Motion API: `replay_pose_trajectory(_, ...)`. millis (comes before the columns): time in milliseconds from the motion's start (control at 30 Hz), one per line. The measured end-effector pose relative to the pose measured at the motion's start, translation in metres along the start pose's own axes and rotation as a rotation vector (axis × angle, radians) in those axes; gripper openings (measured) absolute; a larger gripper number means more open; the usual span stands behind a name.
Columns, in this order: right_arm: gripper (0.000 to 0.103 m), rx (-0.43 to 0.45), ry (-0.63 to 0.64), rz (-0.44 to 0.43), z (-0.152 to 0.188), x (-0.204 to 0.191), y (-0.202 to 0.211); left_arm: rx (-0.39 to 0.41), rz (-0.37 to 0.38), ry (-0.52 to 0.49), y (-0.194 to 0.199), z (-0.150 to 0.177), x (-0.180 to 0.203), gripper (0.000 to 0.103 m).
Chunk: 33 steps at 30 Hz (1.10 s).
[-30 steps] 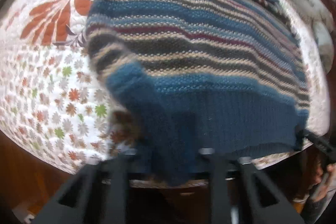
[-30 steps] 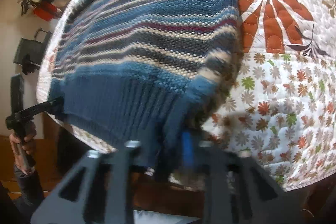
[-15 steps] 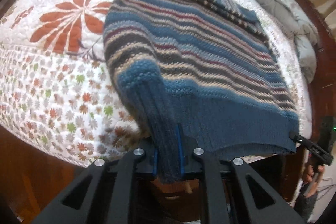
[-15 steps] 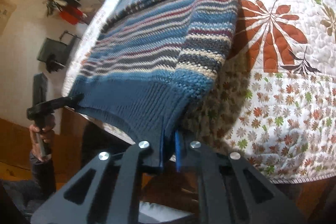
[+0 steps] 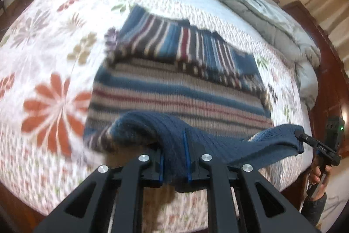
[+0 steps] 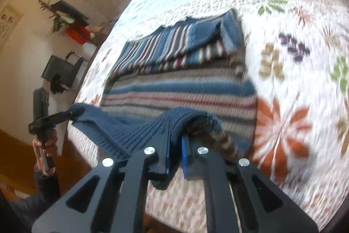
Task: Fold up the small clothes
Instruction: 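Lift the hem with both grippers and fold it toward the collar, then open both grippers and release the folded hem on the body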
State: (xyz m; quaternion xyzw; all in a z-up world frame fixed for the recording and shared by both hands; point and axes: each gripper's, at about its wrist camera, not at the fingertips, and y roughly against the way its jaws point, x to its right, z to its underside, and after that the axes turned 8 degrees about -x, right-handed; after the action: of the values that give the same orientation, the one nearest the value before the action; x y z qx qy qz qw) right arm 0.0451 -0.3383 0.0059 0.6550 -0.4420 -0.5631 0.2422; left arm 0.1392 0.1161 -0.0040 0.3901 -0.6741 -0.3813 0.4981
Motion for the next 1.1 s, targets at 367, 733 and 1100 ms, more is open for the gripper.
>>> replay_pose_trajectory(367, 0.007, -0.046, -0.123, 0.005, -0.122, 0.051, -0.070, -0.033, -0.021, 0.099, -0.071, -0.122, -0.015, 0.015)
replay_pose_trajectory(733, 0.042, -0.116, -0.187, -0.068, -0.164, 0.088, -0.110, -0.095, -0.033, 0.113, -0.106, -0.163, -0.036, 0.051)
replay_pose_trajectory(1100, 0.073, -0.044, -0.040, 0.145, -0.169, 0.090, -0.066, 0.014, -0.288, -0.031, -0.077, -0.166, -0.032, 0.075)
